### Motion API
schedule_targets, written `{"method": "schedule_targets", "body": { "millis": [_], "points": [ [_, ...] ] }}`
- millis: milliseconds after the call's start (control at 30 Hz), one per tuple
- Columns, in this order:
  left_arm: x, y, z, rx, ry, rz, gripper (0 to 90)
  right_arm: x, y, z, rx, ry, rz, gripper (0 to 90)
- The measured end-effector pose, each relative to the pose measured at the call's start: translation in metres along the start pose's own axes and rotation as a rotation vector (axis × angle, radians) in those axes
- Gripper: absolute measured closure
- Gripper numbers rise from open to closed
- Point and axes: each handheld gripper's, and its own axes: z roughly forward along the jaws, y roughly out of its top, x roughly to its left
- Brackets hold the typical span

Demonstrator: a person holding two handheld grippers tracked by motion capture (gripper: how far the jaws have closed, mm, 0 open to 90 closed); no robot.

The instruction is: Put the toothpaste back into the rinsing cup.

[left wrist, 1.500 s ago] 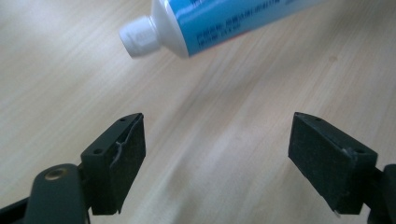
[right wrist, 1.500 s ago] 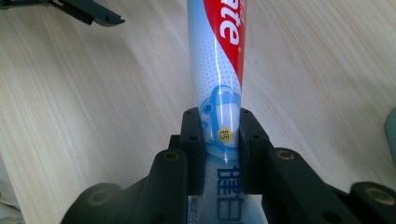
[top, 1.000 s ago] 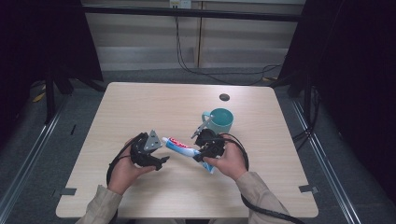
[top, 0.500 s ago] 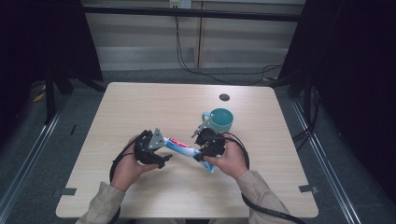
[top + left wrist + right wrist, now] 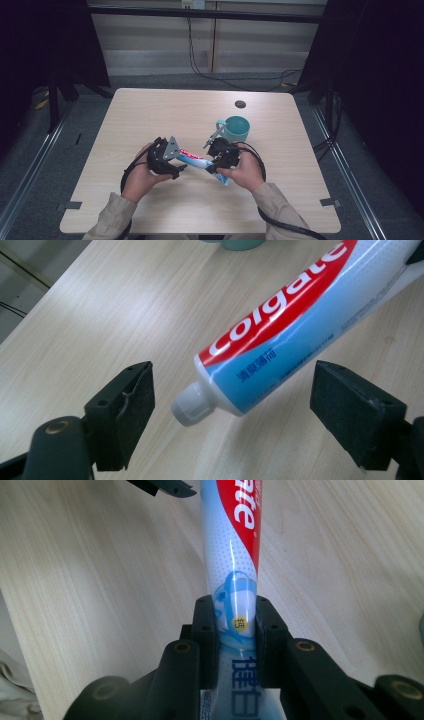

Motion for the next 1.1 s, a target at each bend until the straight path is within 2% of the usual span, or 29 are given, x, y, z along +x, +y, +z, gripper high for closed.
{"method": "schedule_targets", "body": {
  "millis": [233, 267, 333, 467, 600, 767, 900, 1100],
  "points": [
    [-0.001, 0.002, 0.002, -0.004, -0.005, 0.016, 18.3, 0.000, 0.001, -0.001, 0.000, 0.006, -0.001, 75.6],
    [-0.002, 0.004, 0.003, 0.000, -0.004, 0.035, 18.3, 0.000, 0.001, -0.002, -0.003, 0.009, 0.001, 75.6],
    [-0.003, 0.004, 0.004, -0.004, -0.005, 0.034, 18.5, 0.000, 0.002, -0.003, -0.001, 0.010, 0.001, 75.6],
    [-0.006, 0.007, 0.006, -0.006, -0.013, 0.069, 18.7, 0.000, 0.002, -0.003, 0.005, 0.011, 0.006, 75.5],
    [-0.010, 0.008, 0.010, -0.010, -0.023, 0.080, 18.7, -0.001, 0.003, -0.003, -0.012, 0.026, -0.001, 75.5],
    [-0.012, 0.008, 0.012, -0.017, -0.013, 0.107, 20.0, 0.001, 0.006, -0.005, -0.018, 0.038, -0.002, 75.5],
    [-0.012, 0.008, 0.013, -0.020, 0.002, 0.112, 20.3, 0.003, 0.010, -0.007, -0.014, 0.037, -0.015, 75.5],
    [-0.012, 0.008, 0.013, -0.025, 0.007, 0.121, 22.4, 0.001, 0.010, -0.008, -0.023, 0.050, -0.008, 75.5]
  ]
}}
